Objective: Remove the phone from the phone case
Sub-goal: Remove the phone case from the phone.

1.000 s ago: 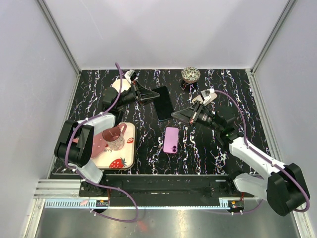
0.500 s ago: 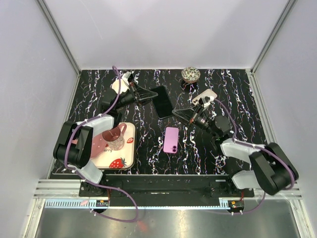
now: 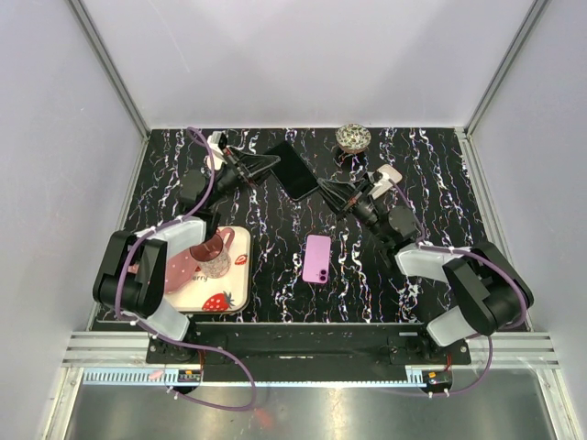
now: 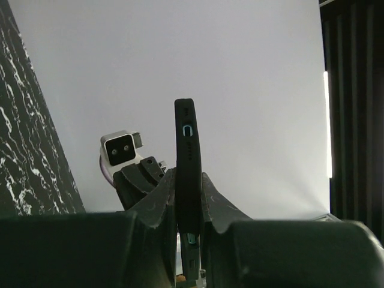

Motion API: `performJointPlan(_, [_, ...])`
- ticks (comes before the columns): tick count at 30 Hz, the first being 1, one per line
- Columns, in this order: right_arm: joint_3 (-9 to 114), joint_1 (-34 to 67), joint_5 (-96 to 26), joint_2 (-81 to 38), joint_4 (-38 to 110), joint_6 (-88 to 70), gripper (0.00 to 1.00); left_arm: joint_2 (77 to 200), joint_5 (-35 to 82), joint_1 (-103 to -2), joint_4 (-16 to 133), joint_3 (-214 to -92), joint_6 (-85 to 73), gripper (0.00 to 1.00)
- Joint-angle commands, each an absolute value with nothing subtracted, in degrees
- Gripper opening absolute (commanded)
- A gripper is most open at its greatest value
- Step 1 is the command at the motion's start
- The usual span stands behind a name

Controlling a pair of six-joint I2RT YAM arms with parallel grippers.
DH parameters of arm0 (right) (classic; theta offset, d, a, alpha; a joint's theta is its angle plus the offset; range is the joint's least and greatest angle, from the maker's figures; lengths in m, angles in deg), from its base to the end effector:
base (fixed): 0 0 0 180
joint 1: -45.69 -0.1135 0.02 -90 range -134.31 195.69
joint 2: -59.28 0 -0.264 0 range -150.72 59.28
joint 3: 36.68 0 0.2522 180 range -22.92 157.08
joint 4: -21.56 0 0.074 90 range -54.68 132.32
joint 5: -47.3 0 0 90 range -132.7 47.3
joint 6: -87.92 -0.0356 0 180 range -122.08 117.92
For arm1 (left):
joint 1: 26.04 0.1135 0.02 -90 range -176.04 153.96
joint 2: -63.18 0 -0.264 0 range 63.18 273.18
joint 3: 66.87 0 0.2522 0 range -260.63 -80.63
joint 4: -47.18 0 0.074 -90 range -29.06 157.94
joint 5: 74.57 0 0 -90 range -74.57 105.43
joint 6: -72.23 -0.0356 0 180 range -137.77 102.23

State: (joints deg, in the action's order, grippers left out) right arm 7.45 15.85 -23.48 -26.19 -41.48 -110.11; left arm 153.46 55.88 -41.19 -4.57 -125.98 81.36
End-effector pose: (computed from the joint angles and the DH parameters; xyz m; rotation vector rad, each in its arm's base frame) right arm 0.2444 0.1537 0.2499 0.6738 1.4398 2.2157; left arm 0.3142 -0.1090 0.2825 -0.3975 1.5963 -2.0516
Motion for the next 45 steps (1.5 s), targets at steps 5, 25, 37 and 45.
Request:
performJointPlan(5, [12.8, 11.5, -31.1, -31.8, -54.3, -117.7, 0.00, 147.7, 56.3, -42.9, -23.3, -130.5, 84.4, 0.00])
performJointPlan(25, [12.4, 9.8, -32.2, -34.9, -54.3, -118.5, 0.00, 141.8, 54.7, -42.9, -19.8, -134.4, 85.7, 0.00])
performJointPlan(37, [7.9, 9.8, -33.5, -29.9, -53.5, -112.6, 0.05, 137.8, 56.7, -42.7, -11.0, -134.4, 81.4, 0.00])
performJointPlan(45, [3.6, 10.0, -32.8, -15.1, -38.4, -101.9, 0.52, 134.5, 57.5, -42.8, 7.9, -134.8, 72.9, 0.00])
